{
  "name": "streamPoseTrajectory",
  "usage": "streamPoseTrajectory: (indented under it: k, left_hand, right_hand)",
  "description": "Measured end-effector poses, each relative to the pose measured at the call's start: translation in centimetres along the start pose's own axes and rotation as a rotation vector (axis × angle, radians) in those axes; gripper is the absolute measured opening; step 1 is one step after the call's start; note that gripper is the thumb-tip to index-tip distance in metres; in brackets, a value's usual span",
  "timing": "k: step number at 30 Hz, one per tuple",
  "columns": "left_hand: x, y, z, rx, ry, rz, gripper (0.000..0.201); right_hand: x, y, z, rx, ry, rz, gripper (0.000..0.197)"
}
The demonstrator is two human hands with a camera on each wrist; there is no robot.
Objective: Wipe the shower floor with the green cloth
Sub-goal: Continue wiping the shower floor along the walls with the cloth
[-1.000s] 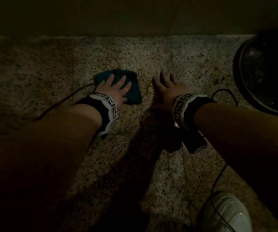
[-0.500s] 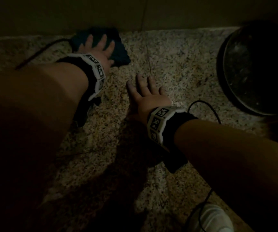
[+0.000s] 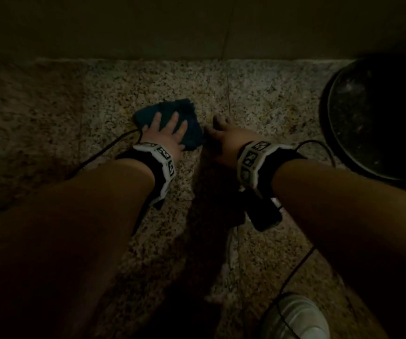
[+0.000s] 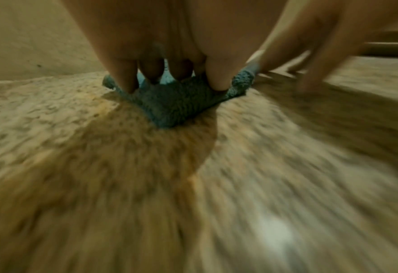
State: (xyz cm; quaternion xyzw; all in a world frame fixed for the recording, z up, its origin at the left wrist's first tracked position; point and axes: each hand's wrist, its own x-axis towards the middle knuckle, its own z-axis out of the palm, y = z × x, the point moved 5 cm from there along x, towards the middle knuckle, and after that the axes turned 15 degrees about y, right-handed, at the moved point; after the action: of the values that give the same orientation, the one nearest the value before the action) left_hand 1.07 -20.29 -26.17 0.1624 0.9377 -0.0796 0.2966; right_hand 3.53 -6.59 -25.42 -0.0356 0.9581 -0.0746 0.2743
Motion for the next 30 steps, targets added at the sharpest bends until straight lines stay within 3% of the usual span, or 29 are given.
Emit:
streamPoseTrajectory:
  k: [4,8,23,30]
  left_hand:
    - [-1.3,0.6,1.2,0.008,0.022,-0.001,0.06]
    - [-0.7,0.4,1.6,-0.004,0.057,0.003,0.06]
    - [9.3,4.0,-5.9,-0.069,0.213,0.085,0.058]
    - [9.5,4.5,-6.4,-0.065,0.21,0.081,0.059]
  right_hand:
    - [-1.5,5.1,-1.9,0.006,0.139,0.148,0.083]
    - [-1.8,9.1,-0.7,-0.119,0.005,0.198,0.096]
    - [-1.5,9.7,0.1,0.013,-0.026,0.189,0.096]
    - [-1.4,9.7,0.1,0.039,-0.057,0.197,0.098]
